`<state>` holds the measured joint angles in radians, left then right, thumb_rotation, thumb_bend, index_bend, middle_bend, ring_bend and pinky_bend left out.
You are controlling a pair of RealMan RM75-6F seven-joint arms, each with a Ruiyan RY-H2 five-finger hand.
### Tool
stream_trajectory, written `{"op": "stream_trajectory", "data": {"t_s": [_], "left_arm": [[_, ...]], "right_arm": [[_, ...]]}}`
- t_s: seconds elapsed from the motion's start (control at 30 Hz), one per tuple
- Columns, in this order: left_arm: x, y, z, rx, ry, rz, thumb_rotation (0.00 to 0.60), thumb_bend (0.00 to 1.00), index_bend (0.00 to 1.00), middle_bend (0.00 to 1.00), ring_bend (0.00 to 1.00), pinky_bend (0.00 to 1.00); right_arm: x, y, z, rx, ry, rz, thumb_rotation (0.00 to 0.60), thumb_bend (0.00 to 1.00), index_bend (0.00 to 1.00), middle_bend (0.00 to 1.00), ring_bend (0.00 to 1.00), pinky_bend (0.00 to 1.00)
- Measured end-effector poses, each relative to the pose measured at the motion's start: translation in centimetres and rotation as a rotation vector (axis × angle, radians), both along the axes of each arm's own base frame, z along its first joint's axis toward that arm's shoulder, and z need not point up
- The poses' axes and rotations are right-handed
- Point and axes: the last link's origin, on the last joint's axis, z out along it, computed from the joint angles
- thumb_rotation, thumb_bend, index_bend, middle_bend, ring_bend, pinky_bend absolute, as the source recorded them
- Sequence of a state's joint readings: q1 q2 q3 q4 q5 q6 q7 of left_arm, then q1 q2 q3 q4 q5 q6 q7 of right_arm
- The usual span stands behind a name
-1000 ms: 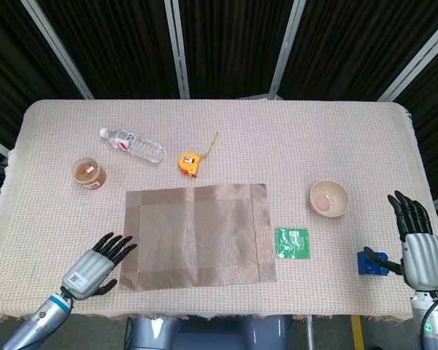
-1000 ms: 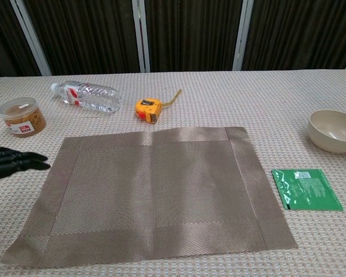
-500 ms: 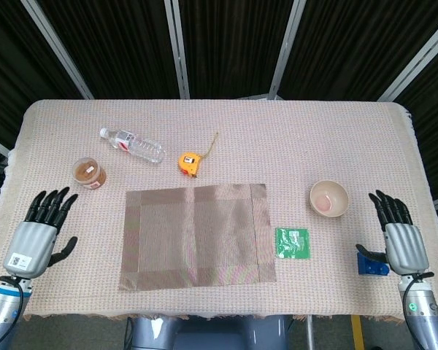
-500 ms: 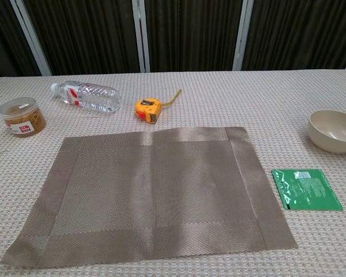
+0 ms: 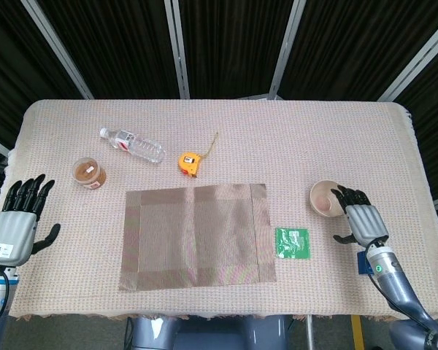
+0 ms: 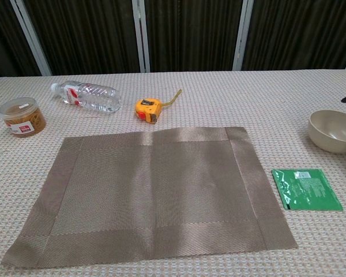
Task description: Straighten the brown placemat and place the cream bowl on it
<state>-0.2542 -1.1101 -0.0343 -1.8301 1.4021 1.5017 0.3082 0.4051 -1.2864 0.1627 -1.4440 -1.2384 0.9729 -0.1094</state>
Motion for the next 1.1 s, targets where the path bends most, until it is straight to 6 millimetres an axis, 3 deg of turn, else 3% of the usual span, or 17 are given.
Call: {"op": "stream_trajectory", "data": {"t_s": [0.33, 0.57, 0.73, 1.1], "left_arm": [[-0.3, 0.4, 0.0, -0.003, -0.003, 0.015, 0.6, 0.36, 0.0, 0.0, 0.0, 0.0], [-0.2, 0.4, 0.0, -0.007, -0.009, 0.013, 0.6, 0.36, 0.0, 0.0, 0.0, 0.0], [-0.2, 0.4, 0.0, -0.008, -0.012, 0.009, 0.6, 0.36, 0.0, 0.0, 0.0, 0.0], [-0.1, 0.4, 0.0, -0.013, -0.02, 0.005, 0.6, 0.36, 0.0, 0.0, 0.0, 0.0]], "right_arm": [[-0.9, -1.8, -2.4, 0.016, 0.041, -0.017, 0.6, 0.07, 0.36, 0.0, 0.0, 0.0], [-1.2, -2.5, -3.4, 0.006, 0.06, -0.002, 0.6, 0.22, 0.51, 0.0, 0.0, 0.0], [-1.4, -3.0, -4.0, -0.018, 0.075, 0.014, 0.6, 0.26, 0.61, 0.0, 0.0, 0.0], [-0.3, -3.2, -4.1, -0.093, 0.049, 0.11, 0.6, 0.26, 0.65, 0.0, 0.0, 0.0]]}}
